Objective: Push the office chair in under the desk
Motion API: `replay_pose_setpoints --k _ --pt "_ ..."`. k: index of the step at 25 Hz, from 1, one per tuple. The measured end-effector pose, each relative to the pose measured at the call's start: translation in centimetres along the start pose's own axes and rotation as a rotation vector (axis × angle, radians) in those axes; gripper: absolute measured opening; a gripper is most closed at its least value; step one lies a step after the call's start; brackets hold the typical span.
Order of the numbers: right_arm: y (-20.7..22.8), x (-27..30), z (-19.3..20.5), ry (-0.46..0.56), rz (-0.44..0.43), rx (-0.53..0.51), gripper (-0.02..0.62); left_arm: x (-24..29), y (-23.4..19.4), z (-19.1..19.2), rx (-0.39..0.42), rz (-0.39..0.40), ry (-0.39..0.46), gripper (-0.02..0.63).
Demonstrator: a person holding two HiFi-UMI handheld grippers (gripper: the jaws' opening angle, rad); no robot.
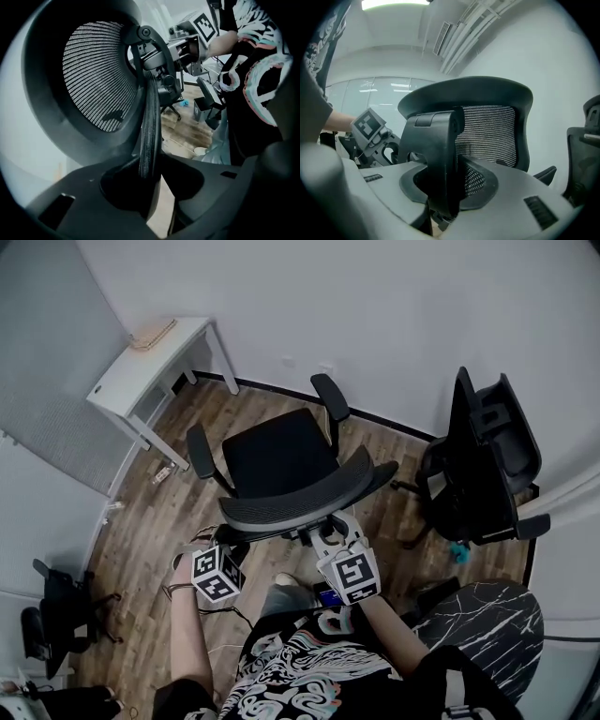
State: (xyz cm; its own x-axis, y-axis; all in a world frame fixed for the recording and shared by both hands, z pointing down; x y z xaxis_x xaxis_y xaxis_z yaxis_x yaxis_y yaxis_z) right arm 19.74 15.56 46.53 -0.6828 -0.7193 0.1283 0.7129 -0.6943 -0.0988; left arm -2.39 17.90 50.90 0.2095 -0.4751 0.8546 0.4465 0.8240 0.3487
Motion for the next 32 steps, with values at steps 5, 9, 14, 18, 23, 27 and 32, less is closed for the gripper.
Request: replay_pose_setpoints --k 5,9,14,18,23,27,32 --pt "-0.1 0.2 0.1 0.027 -0.01 -0.019 0.097 -0.1 -0.3 0.2 -0.008 0.036 -0.01 0.166" --pt "-0.1 0.3 0.1 0.038 -0.019 -0.044 0.097 -0.1 -0.3 0.1 0.001 0.017 -0.003 0.164" --pt "0.1 0.5 0.2 0.048 -0.044 -0.008 0.097 0.0 -0.4 0.1 -0.007 0.043 -0.015 0.162" --pt "0.4 0.7 0.2 0.054 -0.059 0.01 0.095 0.0 -0.6 0.0 -0.011 0.038 -0.017 0.161" --pt "0.7 0.4 0.7 0.071 -0.066 0.004 0.097 0.3 0.0 -0.2 -0.016 0.041 -0.027 0.16" --pt "1.3 0.5 0.8 0.069 -0.078 0.004 0.095 0.3 0.1 -0.6 -0.032 0.031 -0.03 0.158" --pt "2.4 0.2 0.9 0.07 -0.099 0.009 0.098 0.6 0.6 -1.5 -0.055 0.029 -0.034 0.158"
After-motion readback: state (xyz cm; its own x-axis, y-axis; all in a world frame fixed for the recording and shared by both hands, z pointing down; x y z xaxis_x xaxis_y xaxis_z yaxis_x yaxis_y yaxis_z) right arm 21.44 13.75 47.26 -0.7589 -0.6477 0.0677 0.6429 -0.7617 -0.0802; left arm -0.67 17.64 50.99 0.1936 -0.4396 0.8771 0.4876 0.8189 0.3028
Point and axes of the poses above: the fingertips, and each gripper's own axes: x forward along the fingers, y to its right, z out of its underside, the point moved 8 cm from there along -x, backward along the fingers, and after that the axes turned 7 degrees about -x, right-handed, at the moved point
